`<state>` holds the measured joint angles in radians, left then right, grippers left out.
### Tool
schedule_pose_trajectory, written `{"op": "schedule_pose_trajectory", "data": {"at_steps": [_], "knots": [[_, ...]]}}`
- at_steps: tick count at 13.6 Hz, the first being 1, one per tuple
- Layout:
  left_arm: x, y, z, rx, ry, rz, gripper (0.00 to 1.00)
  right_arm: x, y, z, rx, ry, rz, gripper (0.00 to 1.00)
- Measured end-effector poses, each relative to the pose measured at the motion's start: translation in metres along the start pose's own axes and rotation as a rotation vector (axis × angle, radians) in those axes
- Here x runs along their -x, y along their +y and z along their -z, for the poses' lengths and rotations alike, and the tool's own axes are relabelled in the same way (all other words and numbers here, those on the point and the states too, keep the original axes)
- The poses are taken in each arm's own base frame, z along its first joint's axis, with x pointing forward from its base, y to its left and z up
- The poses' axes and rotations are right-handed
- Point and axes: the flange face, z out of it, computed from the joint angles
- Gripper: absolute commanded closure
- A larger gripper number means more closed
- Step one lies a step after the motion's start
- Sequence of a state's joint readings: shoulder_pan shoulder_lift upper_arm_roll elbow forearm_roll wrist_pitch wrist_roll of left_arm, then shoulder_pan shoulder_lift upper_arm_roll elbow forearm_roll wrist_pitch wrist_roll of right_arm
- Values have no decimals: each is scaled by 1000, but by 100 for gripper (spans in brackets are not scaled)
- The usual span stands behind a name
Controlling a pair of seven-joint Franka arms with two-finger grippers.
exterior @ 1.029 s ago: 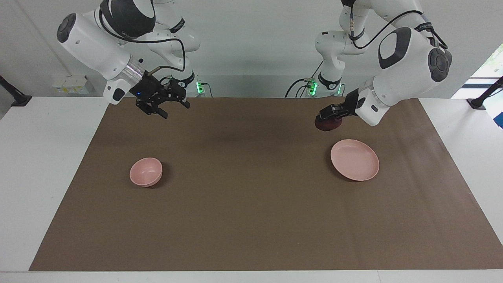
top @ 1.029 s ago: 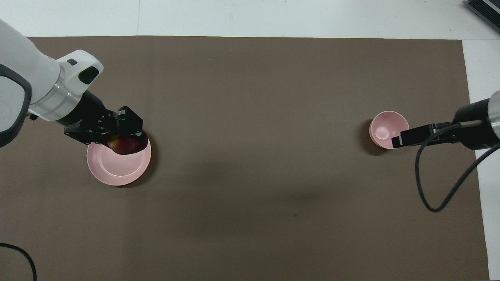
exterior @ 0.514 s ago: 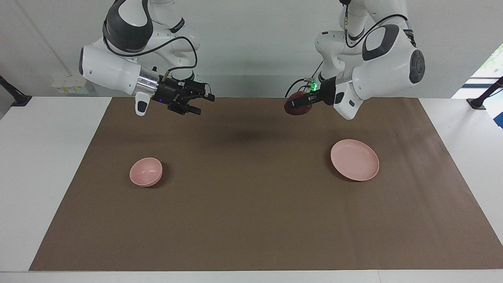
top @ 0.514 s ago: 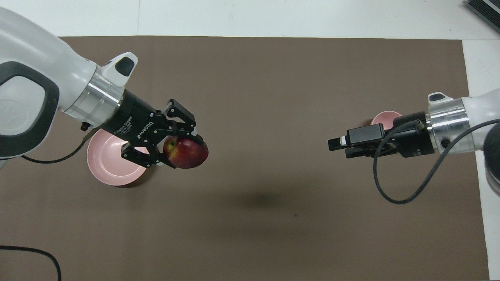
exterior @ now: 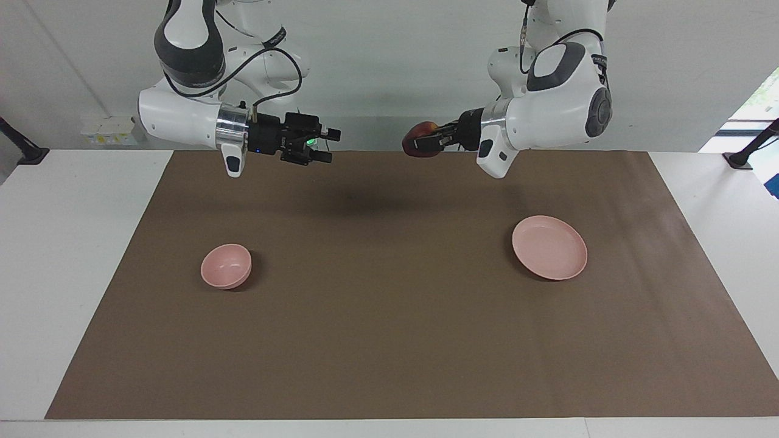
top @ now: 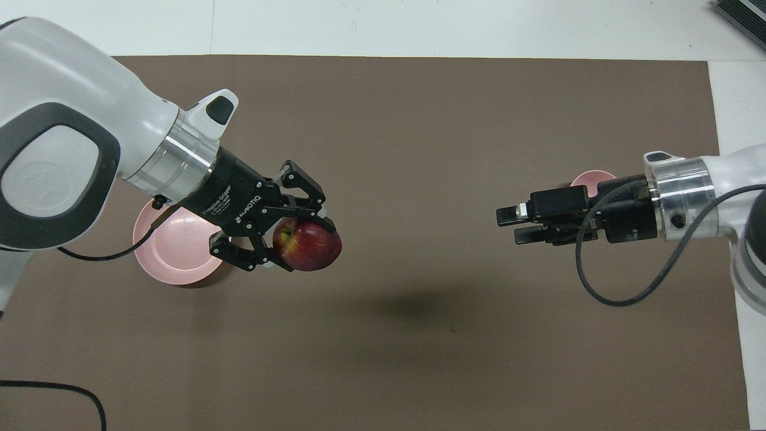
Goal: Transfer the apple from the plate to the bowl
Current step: 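Carry the apple with the left gripper while the right gripper approaches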
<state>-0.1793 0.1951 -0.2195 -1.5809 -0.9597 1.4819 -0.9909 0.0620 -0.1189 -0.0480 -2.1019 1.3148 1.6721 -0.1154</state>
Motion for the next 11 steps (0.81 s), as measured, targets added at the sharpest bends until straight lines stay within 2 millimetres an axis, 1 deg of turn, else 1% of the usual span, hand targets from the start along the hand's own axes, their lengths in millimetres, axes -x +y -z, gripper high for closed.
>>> {"op": "schedule_pose_trajectory", "data": {"at_steps": [3, 4, 5, 6, 7, 8, 11], "knots": [[-25, 11, -13, 119, -125, 84, 100, 6, 0, -1, -23, 0, -6, 0], [-36, 17, -21, 167, -169, 113, 100, 6, 0, -1, -25, 0, -8, 0], [-46, 25, -34, 202, -204, 136, 100, 6, 0, -2, -26, -1, -10, 0], [-51, 32, -48, 224, -224, 151, 100, 7, 1, -2, -26, -3, -15, 0], [-51, 39, -61, 248, -250, 161, 100, 7, 1, -5, -25, -7, -19, 0], [-48, 46, -69, 283, -277, 169, 100, 7, 1, -7, -23, -8, -21, 0], [-34, 58, -79, 351, -302, 173, 100, 4, 3, -5, -19, 23, -25, 0]]}}
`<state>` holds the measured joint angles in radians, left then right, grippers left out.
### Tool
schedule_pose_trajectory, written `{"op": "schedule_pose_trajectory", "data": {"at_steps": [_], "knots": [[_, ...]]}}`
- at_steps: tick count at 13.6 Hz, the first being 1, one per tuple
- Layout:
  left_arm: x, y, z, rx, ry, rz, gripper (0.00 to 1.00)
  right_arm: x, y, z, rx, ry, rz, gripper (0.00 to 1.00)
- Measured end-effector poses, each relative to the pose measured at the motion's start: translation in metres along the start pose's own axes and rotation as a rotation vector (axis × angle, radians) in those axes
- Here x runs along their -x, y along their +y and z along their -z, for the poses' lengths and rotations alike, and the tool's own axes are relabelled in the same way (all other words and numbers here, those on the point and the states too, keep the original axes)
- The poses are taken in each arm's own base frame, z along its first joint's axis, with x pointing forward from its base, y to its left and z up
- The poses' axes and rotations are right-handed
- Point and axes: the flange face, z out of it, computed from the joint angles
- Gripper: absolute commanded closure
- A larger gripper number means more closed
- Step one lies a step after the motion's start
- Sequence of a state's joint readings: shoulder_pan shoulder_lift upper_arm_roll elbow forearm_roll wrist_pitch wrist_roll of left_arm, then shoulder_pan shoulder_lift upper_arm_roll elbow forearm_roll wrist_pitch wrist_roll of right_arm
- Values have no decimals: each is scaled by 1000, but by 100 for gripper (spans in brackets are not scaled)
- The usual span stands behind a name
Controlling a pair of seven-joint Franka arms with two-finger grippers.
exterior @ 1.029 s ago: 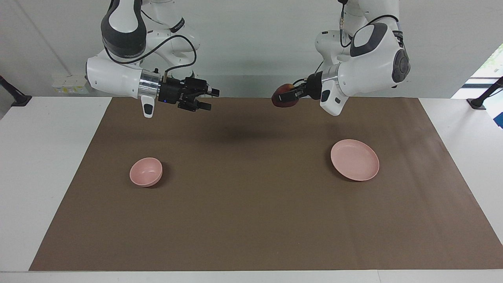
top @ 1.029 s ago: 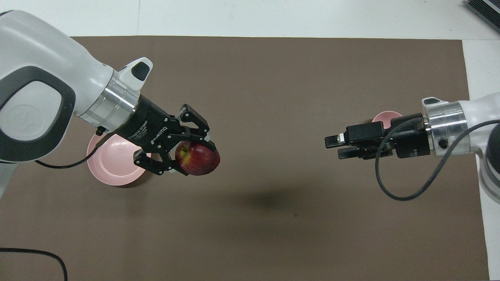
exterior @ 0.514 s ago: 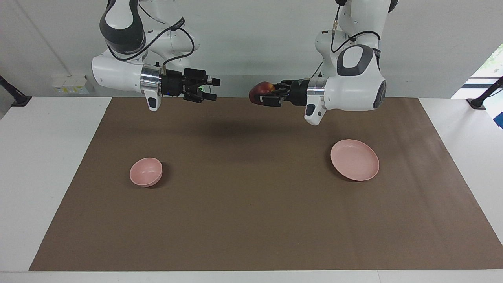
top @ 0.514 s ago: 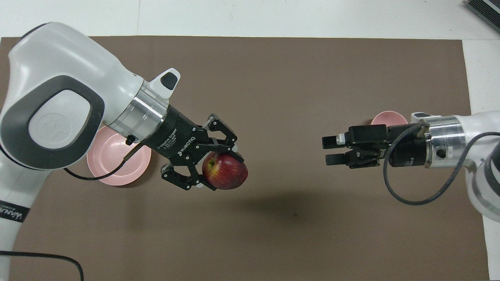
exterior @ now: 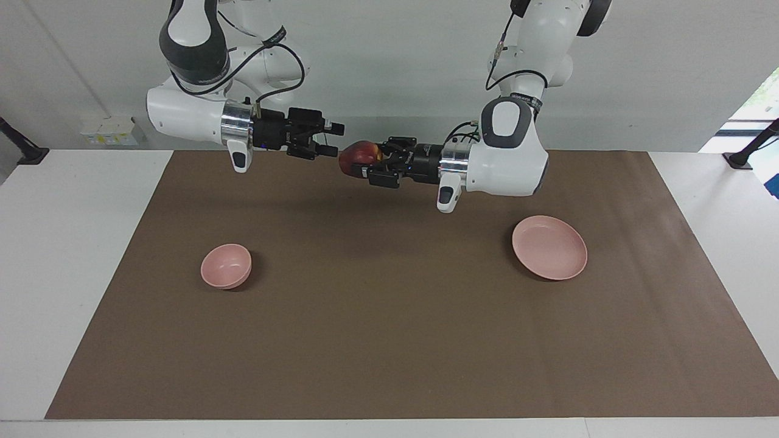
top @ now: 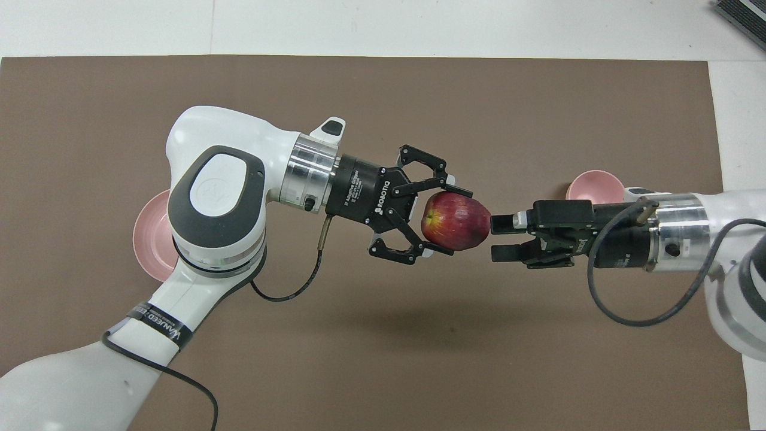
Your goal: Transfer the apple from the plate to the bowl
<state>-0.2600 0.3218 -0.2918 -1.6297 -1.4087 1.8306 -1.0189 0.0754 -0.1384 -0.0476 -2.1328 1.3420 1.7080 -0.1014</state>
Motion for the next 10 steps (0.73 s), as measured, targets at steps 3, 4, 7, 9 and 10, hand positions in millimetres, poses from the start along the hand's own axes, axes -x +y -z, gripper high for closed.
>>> {"op": "schedule_pose_trajectory", "data": {"at_steps": [3, 4, 7, 9, 10], "knots": [[6, -2, -13, 3, -26, -65, 100, -1, 1, 2, -1, 5, -3, 0], [9, -3, -20, -2, -34, -88, 100, -1, 1, 2, -1, 4, -3, 0], [17, -8, -42, -10, -57, -123, 100, -1, 1, 2, -1, 4, -3, 0], [21, -11, -55, -12, -60, -148, 100, -1, 3, 2, -1, 4, -5, 0], [22, -12, -56, -11, -59, -156, 100, 0, 3, 3, -2, 2, -5, 0]]}}
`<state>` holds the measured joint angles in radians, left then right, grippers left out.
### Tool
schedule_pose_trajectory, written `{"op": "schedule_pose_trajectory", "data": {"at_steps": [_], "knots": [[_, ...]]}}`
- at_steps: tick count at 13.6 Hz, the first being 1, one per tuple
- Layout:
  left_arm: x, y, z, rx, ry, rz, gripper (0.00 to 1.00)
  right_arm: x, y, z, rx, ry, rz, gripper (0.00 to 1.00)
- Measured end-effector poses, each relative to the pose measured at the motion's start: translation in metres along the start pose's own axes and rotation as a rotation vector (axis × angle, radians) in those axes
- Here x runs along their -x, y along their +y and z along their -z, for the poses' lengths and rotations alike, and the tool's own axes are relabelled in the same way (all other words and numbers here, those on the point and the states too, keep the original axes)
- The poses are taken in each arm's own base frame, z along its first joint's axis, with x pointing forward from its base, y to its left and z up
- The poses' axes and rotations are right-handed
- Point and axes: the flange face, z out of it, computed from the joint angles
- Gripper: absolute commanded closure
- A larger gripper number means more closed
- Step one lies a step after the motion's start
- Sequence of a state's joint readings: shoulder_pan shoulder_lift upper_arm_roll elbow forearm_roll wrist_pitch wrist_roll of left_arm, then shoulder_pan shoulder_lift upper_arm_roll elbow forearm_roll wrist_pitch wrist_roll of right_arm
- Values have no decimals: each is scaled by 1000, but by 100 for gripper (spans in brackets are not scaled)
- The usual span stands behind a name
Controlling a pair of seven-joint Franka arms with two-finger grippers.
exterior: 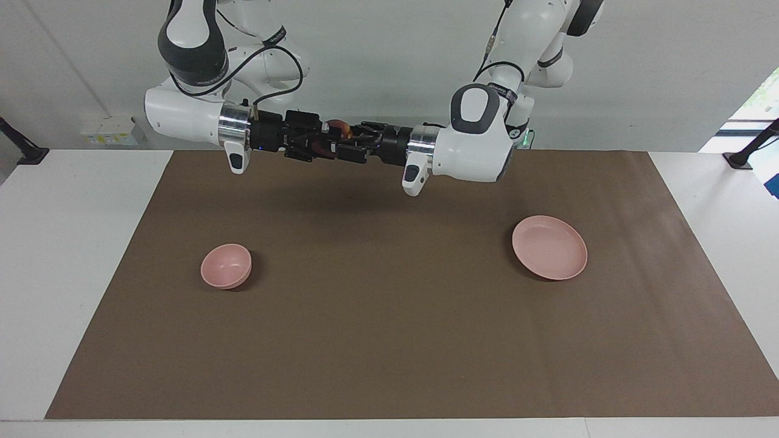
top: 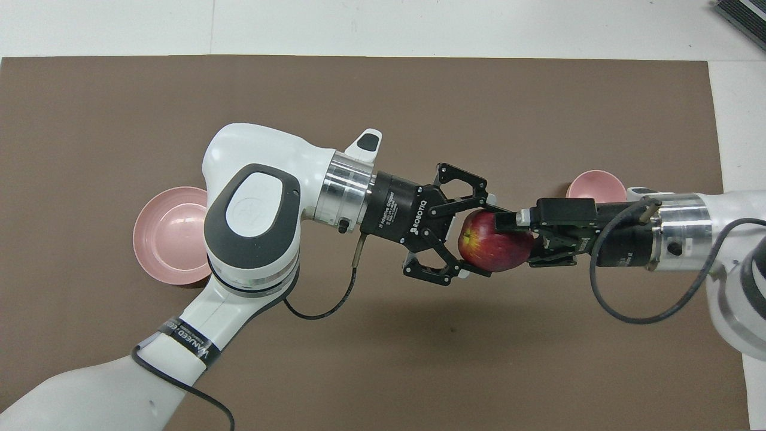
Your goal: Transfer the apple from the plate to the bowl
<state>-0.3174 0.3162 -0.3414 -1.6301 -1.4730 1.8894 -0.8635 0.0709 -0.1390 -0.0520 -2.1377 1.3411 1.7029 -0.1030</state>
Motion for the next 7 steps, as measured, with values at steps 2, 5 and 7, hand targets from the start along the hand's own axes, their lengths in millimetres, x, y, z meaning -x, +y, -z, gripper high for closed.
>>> {"op": "schedule_pose_trajectory", "data": {"at_steps": [2, 5, 7], "knots": [[1, -1, -2, -3, -1, -4, 100, 1, 1, 1, -3, -8, -3, 0], [1, -1, -3, -5, -2, -4, 100, 1, 2, 2, -5, -11, -5, 29], [1, -1, -3, -3, -3, -1, 100, 2, 2, 4, -5, -10, -4, 85]]}}
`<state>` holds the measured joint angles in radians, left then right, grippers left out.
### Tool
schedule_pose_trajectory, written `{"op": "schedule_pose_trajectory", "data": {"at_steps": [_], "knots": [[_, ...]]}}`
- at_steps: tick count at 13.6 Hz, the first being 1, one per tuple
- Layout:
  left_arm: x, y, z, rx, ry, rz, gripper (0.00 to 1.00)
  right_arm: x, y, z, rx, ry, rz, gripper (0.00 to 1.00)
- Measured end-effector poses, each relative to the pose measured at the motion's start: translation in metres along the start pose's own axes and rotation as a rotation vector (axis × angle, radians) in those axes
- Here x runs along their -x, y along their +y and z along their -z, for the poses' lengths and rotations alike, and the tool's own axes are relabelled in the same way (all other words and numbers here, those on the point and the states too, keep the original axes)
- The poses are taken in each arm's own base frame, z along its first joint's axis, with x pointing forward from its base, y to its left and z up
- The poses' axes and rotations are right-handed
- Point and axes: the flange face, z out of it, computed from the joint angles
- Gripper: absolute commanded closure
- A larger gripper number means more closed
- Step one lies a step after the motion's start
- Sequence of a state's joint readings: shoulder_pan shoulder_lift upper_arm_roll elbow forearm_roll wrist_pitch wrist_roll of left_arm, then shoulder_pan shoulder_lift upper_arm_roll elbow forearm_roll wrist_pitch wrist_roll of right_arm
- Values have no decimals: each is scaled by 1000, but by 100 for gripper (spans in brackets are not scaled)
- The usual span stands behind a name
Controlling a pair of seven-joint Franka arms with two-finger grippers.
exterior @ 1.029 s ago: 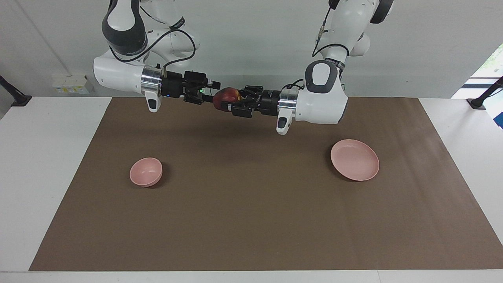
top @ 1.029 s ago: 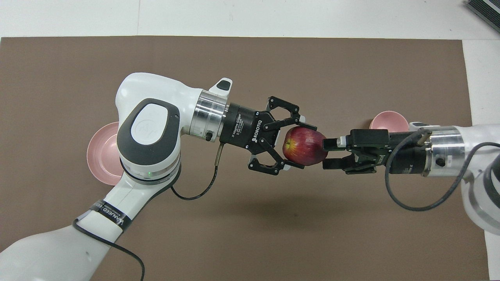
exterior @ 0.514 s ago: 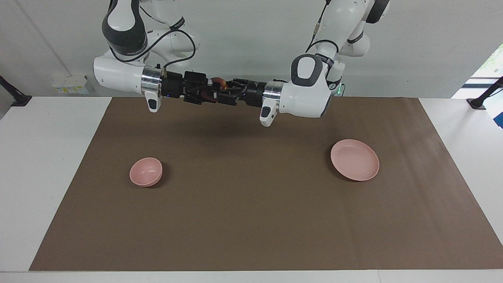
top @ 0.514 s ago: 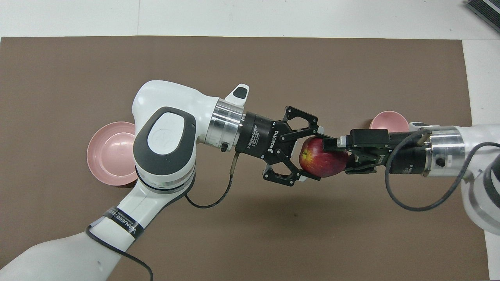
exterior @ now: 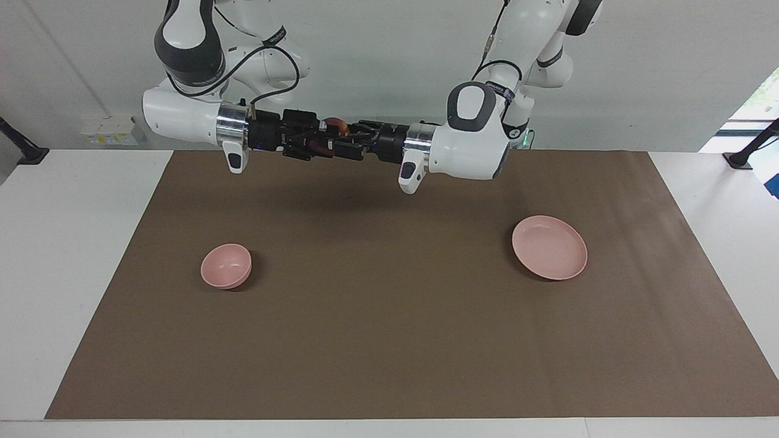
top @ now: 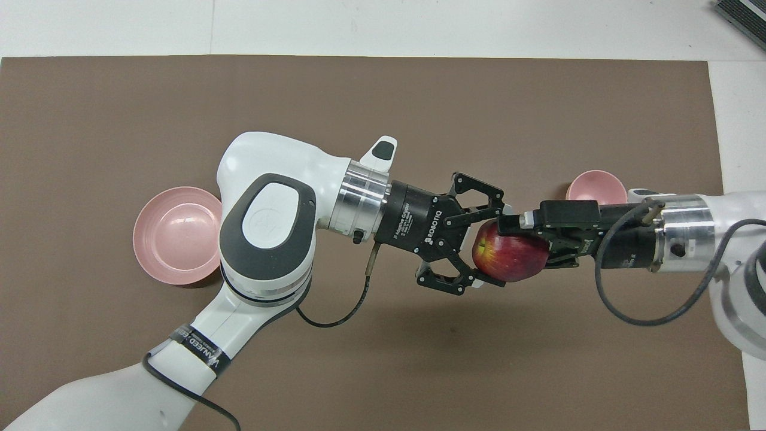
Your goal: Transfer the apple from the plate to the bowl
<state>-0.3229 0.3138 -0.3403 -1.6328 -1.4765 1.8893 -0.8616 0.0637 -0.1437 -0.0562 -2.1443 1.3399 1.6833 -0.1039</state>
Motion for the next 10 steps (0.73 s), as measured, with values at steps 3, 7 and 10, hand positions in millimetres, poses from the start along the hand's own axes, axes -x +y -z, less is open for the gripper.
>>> {"op": "schedule_pose_trajectory", "data": {"at_steps": [3, 7, 10], "knots": [[0, 0, -1, 2, -4, 4, 100, 1, 0, 1, -1, 0, 0, 100], [0, -1, -1, 2, -5, 5, 0, 1, 0, 1, 0, 0, -3, 100], [0, -3, -6, -6, -7, 3, 0, 1, -1, -1, 1, -2, -37, 100]]}}
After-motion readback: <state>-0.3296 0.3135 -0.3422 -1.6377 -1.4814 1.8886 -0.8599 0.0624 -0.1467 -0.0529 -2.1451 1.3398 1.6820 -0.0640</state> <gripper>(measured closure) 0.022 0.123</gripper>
